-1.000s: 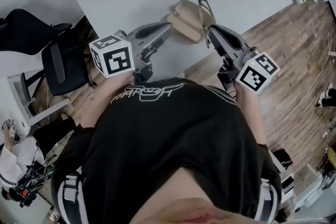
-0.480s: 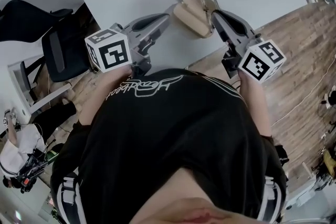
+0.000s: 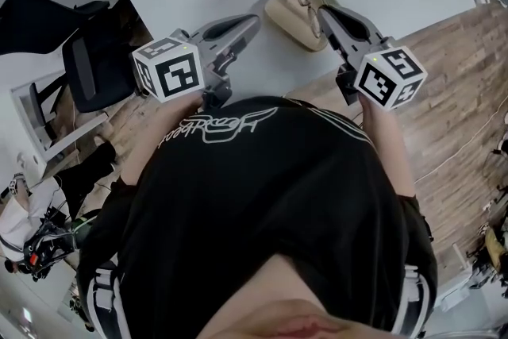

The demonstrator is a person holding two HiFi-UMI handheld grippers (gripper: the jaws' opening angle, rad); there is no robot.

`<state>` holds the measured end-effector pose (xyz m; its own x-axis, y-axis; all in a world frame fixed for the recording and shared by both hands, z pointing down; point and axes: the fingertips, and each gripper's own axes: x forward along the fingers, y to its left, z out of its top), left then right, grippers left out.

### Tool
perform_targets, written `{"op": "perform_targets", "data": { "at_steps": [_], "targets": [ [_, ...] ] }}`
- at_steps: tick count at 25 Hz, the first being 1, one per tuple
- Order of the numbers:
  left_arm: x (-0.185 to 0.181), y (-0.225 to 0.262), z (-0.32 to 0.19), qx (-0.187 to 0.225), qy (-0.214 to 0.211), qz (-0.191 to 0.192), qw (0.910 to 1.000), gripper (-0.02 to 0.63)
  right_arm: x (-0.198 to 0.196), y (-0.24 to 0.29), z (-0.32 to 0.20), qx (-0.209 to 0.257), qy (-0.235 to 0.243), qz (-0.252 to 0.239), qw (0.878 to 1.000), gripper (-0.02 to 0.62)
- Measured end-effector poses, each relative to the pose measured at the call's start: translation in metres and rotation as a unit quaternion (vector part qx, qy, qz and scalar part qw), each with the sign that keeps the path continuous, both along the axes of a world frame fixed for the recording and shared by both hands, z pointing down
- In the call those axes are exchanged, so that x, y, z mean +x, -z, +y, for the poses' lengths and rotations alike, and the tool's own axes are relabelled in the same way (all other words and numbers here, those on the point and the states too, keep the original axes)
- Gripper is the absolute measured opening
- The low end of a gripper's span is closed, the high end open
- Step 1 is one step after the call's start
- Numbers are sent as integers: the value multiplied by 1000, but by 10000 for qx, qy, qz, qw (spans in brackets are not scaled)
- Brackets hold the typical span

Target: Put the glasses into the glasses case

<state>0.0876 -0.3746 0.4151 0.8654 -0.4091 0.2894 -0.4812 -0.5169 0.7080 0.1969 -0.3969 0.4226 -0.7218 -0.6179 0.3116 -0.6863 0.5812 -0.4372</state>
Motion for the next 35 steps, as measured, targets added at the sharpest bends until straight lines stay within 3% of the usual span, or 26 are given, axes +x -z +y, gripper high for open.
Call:
{"op": "perform_targets", "data": {
  "at_steps": [15, 35],
  "targets": [
    [-9, -15, 0, -133, 183, -3, 9997, 6, -10, -70, 3, -320, 322, 1156, 9923, 29],
    [-17, -28, 5, -286, 402, 51, 9988, 6, -7, -114, 12, -613, 798, 2459, 9641, 29]
  ]
}}
